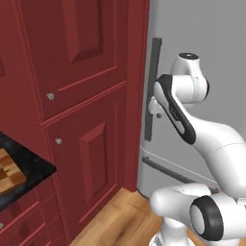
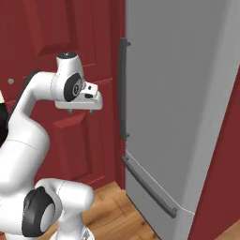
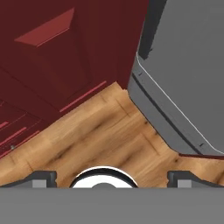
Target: Retrieve a lemon from the fridge and place it on the cutting board with the fish.
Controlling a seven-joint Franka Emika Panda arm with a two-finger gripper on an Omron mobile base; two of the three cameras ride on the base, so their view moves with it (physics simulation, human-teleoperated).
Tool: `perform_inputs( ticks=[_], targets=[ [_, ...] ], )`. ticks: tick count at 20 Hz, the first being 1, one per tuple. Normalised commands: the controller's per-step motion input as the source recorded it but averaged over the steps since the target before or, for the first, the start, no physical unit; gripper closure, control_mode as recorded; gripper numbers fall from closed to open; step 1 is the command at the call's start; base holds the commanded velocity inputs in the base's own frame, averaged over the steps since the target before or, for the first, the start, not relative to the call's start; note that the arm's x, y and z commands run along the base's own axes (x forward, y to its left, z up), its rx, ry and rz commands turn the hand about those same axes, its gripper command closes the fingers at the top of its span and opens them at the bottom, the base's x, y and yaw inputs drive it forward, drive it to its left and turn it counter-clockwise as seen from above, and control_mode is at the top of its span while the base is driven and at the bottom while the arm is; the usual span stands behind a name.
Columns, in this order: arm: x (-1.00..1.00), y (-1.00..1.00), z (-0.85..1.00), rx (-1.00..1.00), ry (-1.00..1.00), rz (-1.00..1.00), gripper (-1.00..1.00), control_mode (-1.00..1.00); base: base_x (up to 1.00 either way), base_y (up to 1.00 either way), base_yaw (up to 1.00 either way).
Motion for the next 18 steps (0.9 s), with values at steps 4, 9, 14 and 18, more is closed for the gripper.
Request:
perform_inputs(
  ticks=[4,9,14,18],
  targets=[
    [0.0,0.0,0.0,0.0,0.0,0.0,-1.0,1.0,-0.23,-0.06,0.11],
    [0.0,0.0,0.0,0.0,0.0,0.0,-1.0,1.0,-0.44,0.0,-0.02],
    [0.0,0.0,0.0,0.0,0.0,0.0,-1.0,1.0,-0.77,0.0,-0.05],
    [0.0,0.0,0.0,0.0,0.0,0.0,-1.0,1.0,-0.76,0.0,-0.04]
  ],
)
